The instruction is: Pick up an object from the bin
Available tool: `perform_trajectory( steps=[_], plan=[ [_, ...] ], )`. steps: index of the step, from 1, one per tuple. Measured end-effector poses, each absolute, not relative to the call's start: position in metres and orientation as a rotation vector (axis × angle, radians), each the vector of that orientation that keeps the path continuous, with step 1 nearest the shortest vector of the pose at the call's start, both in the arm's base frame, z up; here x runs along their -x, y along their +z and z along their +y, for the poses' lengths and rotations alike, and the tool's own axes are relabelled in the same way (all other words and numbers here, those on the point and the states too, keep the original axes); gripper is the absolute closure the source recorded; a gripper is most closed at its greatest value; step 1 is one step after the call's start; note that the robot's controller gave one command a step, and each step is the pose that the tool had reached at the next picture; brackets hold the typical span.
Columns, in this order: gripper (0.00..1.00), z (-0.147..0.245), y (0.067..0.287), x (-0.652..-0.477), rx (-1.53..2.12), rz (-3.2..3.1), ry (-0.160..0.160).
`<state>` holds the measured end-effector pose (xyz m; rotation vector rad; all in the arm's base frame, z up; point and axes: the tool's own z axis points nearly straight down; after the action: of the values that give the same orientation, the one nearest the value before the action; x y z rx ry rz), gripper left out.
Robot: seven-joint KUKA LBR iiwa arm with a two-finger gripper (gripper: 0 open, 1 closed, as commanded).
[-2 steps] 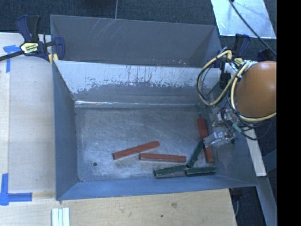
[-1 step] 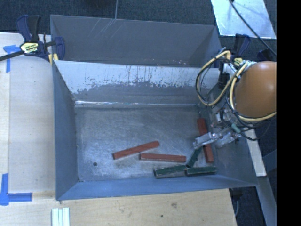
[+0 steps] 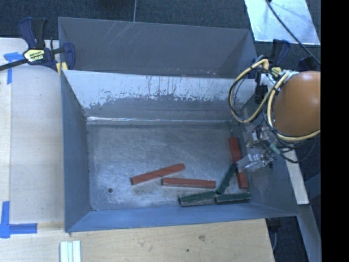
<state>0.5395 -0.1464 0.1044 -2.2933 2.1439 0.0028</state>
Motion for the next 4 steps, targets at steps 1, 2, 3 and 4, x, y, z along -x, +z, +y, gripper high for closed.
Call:
perform_trajectory(
  steps=[1,2,3,4],
  plan=[
    [0.0,-0.143,0.104,-0.54,2.291,2.142,0.01],
    [0.0,-0.14,0.081,-0.495,2.695,1.535,-0.038],
    [0.0,-0.058,0.141,-0.588,2.667,1.643,-0.009],
    [0.0,-0.113,0.083,-0.588,2.347,2.079,-0.002]
  ],
)
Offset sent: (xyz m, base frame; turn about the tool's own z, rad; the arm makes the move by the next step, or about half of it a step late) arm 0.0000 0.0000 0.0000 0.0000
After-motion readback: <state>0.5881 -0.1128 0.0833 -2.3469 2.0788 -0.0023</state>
